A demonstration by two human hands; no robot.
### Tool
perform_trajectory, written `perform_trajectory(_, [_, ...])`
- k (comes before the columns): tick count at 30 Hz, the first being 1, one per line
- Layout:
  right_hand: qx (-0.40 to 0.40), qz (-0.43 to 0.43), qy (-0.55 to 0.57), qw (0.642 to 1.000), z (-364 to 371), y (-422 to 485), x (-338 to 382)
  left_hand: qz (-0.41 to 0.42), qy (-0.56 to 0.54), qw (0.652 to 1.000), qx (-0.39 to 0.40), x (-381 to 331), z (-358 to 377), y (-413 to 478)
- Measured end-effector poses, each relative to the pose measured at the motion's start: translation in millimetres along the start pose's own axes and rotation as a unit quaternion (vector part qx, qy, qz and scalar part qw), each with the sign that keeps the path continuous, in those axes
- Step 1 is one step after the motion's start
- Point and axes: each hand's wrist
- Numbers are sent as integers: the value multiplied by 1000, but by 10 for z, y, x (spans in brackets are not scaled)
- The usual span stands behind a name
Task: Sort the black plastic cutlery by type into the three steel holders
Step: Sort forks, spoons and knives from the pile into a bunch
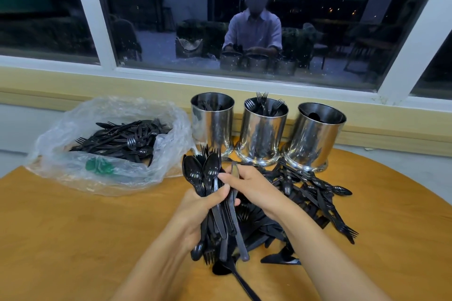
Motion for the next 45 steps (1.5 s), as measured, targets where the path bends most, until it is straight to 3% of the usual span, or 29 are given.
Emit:
perform_trajectory(4, [-37, -8, 18, 999, 60, 40, -29, -4, -18, 1000, -17, 2, -45, 9])
perform_trajectory(7, [-109, -23, 46, 993, 120, 90, -81, -16, -31, 999, -36, 9, -72, 27])
perform_trajectory(9, [-163, -30, 146, 975, 119, 133, -72, -23, -28, 998, -52, 18, -97, 46])
perform_trajectory(12, [-173, -56, 359, 915, 11, 131, 22, -20, -26, 997, -71, 33, -165, 71])
perform_trajectory(16, [-163, -28, 261, 951, -155, 211, 133, -1, 37, 999, -18, 14, -222, 33])
perform_trajectory(20, [-31, 54, 191, 980, -195, 325, 239, -10, 54, 993, 103, -56, -200, -16])
perform_trajectory(23, [60, 44, 165, 983, -172, 373, 269, -37, -17, 990, 138, -68, -190, -27])
perform_trajectory(26, [2, 21, 153, 988, -125, 415, 268, -36, -69, 989, 123, -54, -203, -6])
perform_trajectory(30, [-136, -1, 223, 965, -69, 430, 215, 11, 6, 998, 69, -5, -178, 4])
perform_trajectory(35, [-101, 11, 348, 932, -56, 421, 150, 2, -39, 998, 43, 20, -190, 29])
perform_trajectory(40, [2, 9, 234, 972, -3, 274, 83, 5, -53, 998, 23, 27, -187, 44])
perform_trajectory(45, [-70, 6, 163, 984, 115, 265, 116, -4, -47, 999, -4, 0, -128, 44])
Point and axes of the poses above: each hand's wrist, its own y-axis towards the middle knuckle, its own z-axis out of the palm, x = y × z, and after that the axes turned 10 degrees about z, right-handed
